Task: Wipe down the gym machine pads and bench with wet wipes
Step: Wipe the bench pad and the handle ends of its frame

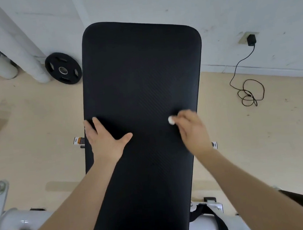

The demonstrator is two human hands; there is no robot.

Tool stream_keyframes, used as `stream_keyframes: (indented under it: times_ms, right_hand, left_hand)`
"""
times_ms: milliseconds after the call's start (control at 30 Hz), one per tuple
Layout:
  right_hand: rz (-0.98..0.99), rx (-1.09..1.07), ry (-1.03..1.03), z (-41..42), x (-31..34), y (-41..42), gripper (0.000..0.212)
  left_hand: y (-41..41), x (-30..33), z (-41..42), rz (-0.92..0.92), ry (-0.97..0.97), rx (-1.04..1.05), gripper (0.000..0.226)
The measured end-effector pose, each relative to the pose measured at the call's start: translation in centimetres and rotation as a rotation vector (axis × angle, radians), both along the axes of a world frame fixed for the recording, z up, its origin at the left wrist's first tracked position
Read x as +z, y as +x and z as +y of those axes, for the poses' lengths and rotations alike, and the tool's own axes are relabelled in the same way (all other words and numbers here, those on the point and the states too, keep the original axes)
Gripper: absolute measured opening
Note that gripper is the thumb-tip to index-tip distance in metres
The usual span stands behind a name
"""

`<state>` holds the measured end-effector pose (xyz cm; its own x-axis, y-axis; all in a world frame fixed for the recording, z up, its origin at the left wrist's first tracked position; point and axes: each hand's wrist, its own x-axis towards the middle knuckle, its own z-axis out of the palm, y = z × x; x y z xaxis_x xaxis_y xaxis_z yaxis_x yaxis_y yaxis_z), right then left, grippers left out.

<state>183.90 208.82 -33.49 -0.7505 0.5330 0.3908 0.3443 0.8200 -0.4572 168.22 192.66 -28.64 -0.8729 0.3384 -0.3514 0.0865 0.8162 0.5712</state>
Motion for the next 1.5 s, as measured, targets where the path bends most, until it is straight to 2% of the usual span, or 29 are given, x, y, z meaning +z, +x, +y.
stream_keyframes:
  times_ms: [67,200,267,333,433,533,600,700,800,900,1033,1167,1267,1400,1500]
  right_hand:
    - [-0.072,0.061,-0.012,-3.6,-1.9,2.2,0.023]
    - [-0.162,0.209,0.073,-3.9,-2.2,2.3,0.035]
    - [-0.141,0.158,0.118,-1.7,-0.4,0.2,0.025]
    - [-0.053,-0.002,0.083,1.2,1.9,-2.6,0.016]
    - [-0.006,-0.146,0.034,4.1,4.2,-5.5,0.014]
    - [0.025,-0.192,0.058,3.5,3.8,-5.8,0.014]
    - [0.015,-0.157,0.085,0.7,2.2,-4.5,0.008]
    - [-0.09,-0.065,0.031,-4.4,-0.2,-1.4,0.013]
    - [-0.165,-0.014,-0.048,-5.9,-0.4,-0.5,0.018]
    - [-0.192,0.017,0.063,-3.2,1.3,-3.1,0.018]
    - [-0.082,-0.128,0.176,1.4,4.4,-8.9,0.006]
    - [-0.022,-0.224,0.169,1.1,4.3,-10.8,0.019]
    - [-0.04,-0.175,0.162,-1.1,3.1,-9.1,0.026]
    - [-0.003,-0.114,0.05,-2.9,2.3,-7.5,0.019]
    - [-0.048,-0.046,0.008,-5.1,1.3,-6.4,0.017]
  left_hand:
    - [0.4,-0.7,-1.0,0.003,-0.034,-0.005,0.113]
    - [0.2,-1.1,-2.1,0.195,-0.234,-0.201,0.109]
    - [-0.5,-0.7,-1.6,0.198,-0.283,-0.221,0.112]
    - [-1.1,-0.6,-1.1,0.183,-0.299,-0.214,0.117]
    - [-1.0,-1.0,-1.0,0.185,-0.282,-0.219,0.118]
    - [-1.1,-1.3,-1.2,0.238,-0.239,-0.263,0.117]
    - [-1.3,-1.3,-1.2,0.239,-0.221,-0.293,0.118]
    - [-1.4,-1.1,-1.3,0.227,-0.21,-0.308,0.118]
    - [-1.4,-1.0,-1.4,0.224,-0.21,-0.328,0.117]
    - [-1.5,-1.4,-1.4,0.241,-0.211,-0.345,0.118]
    - [-1.6,-2.1,-1.8,0.303,-0.238,-0.387,0.118]
    - [-1.7,-2.2,-1.9,0.316,-0.234,-0.411,0.117]
    - [-1.7,-2.1,-2.0,0.307,-0.227,-0.42,0.116]
    - [-1.5,-1.9,-2.2,0.293,-0.217,-0.424,0.115]
    - [-1.6,-1.8,-2.2,0.283,-0.199,-0.416,0.115]
